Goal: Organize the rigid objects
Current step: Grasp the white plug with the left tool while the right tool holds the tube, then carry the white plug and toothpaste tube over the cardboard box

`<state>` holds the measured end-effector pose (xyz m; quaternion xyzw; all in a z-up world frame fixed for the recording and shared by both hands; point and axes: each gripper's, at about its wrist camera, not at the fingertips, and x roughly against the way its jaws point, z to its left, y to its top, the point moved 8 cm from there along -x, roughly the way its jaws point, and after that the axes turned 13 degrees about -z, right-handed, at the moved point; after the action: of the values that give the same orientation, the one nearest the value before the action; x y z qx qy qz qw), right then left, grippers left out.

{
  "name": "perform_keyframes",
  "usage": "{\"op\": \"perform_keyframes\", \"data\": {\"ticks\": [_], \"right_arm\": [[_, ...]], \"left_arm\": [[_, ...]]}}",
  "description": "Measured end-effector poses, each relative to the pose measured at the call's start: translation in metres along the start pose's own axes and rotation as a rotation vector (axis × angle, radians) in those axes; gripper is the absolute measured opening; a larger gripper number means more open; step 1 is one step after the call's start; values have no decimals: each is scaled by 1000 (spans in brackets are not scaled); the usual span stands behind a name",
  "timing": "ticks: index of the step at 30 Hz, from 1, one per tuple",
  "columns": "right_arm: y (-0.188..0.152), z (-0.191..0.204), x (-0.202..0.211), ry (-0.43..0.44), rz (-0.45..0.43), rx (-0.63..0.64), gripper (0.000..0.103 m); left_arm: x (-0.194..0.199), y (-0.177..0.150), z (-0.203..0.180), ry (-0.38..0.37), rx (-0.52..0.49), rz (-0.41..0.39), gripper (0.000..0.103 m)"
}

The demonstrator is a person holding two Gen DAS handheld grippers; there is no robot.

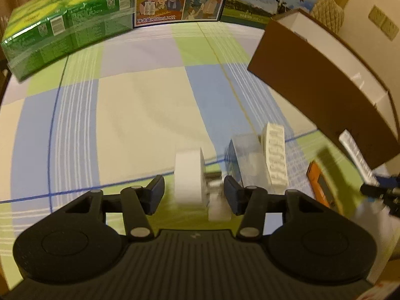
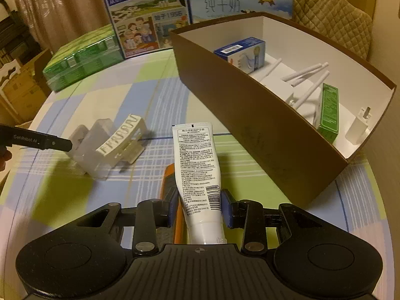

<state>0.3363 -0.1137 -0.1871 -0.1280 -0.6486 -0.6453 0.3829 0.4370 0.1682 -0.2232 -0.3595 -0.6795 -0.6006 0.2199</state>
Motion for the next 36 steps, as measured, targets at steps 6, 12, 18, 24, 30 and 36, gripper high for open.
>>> {"op": "perform_keyframes", "data": {"ticks": [6, 12, 18, 24, 30, 36], "right_arm": [[-1, -10, -6, -27, 18, -31, 33], [-1, -14, -11, -42, 30, -42, 33], [-2, -19, -13, -57, 37, -48, 33], [-2, -21, -12, -60, 38, -55, 33], [-1, -21, -10, -54, 28, -58, 33], [-1, -20, -7, -50, 22, -59, 33]], "left_arm": [[-17, 11, 10, -16, 54, 17, 43], [-32, 7, 6, -31, 70, 52, 29], [-32, 2, 4, -7, 60, 47, 24], [-15, -7, 7, 56, 24, 38, 23], [11, -26, 11, 107, 20, 57, 23], [24, -52, 7, 166, -22, 91, 23]]}}
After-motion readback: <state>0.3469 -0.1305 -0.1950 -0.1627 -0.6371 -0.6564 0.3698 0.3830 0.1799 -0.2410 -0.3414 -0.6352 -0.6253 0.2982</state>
